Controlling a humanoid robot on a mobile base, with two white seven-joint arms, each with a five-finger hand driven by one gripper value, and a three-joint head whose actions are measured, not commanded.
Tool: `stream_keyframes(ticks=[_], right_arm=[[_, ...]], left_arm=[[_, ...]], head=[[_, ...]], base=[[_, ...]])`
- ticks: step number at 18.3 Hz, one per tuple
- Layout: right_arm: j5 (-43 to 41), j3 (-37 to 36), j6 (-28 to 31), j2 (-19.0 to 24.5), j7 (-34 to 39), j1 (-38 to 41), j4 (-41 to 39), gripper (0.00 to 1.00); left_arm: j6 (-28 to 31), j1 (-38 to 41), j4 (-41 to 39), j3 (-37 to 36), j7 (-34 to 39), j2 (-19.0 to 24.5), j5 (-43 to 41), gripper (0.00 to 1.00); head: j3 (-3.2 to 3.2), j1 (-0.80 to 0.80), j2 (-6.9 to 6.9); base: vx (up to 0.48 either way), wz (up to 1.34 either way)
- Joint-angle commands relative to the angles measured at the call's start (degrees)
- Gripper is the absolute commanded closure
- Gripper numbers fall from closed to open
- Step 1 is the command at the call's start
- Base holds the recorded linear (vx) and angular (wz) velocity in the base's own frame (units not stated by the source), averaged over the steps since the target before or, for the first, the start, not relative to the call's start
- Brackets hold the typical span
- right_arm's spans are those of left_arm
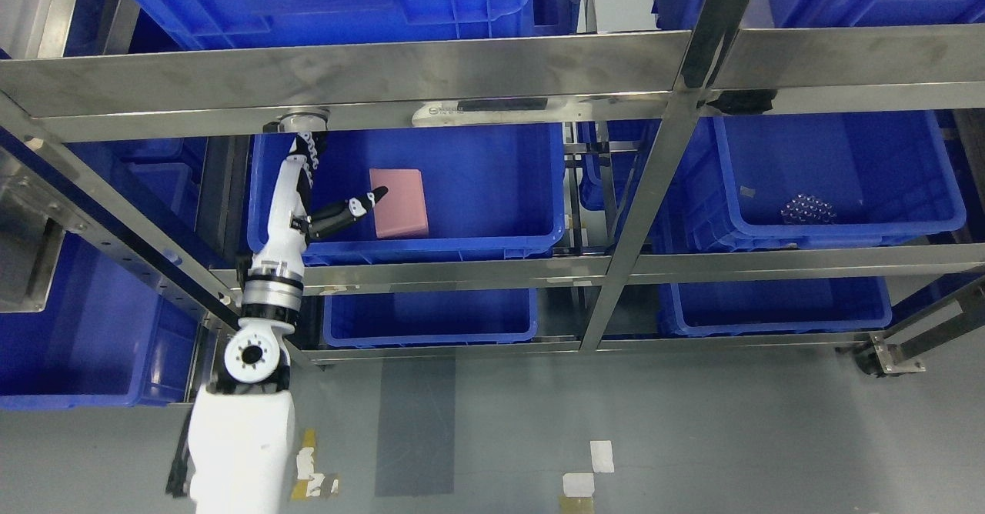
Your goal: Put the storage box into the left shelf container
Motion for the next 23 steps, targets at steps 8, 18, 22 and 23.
stream_keyframes(ticks=[8, 18, 22, 23], right_arm=[[-0.09, -0.18, -0.03, -1.00, 0.06, -0.35, -1.00, 0.00], [-0.09, -0.18, -0.03, -1.00, 0.06, -0.35, -1.00, 0.00], [-0.09, -0.18, -0.03, -1.00, -0.03, -0.35, -1.00, 0.00], [-0.09, -0.18, -0.03, -1.00, -0.03, -0.35, -1.00, 0.00]], left_arm=[[0.40, 16.39, -23.53, -2.35, 0.87, 0.88, 6.35, 0.00], [1.99, 16.56, -23.53, -0.93, 1.05, 0.88, 7.86, 0.00], [1.81, 17.44, -23.53, -1.02, 0.96, 0.88, 7.86, 0.00], [1.72, 17.44, -23.53, -1.02, 0.96, 0.88, 7.86, 0.00]], head=[[0.00, 0.00, 0.00], [0.00, 0.00, 0.00], [0.00, 0.00, 0.00], [0.00, 0.00, 0.00]], base=[[0.000, 0.00], [0.000, 0.00], [0.000, 0.00], [0.000, 0.00]])
